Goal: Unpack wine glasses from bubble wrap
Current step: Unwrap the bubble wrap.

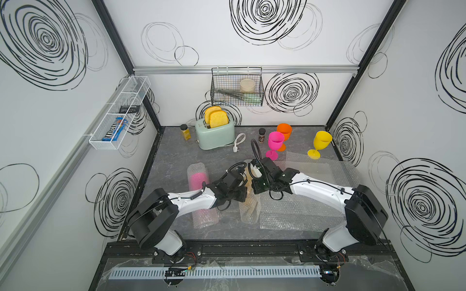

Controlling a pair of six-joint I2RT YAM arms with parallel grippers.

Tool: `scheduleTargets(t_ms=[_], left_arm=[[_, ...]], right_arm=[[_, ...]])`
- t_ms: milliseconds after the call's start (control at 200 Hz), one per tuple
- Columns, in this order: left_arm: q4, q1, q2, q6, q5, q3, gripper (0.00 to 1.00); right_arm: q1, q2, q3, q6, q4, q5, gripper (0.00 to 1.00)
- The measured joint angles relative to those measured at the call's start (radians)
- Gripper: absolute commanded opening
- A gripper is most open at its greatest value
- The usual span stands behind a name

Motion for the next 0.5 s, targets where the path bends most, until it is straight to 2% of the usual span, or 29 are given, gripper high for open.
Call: scheduleTargets(t_ms=[500], left_arm=[[-0.014,-0.003,0.011,0.003,-0.021,-0.003,0.10]], right_arm=[[-0.098,-0.093,-0.068,0.047,0.077,-0.134,0.00]])
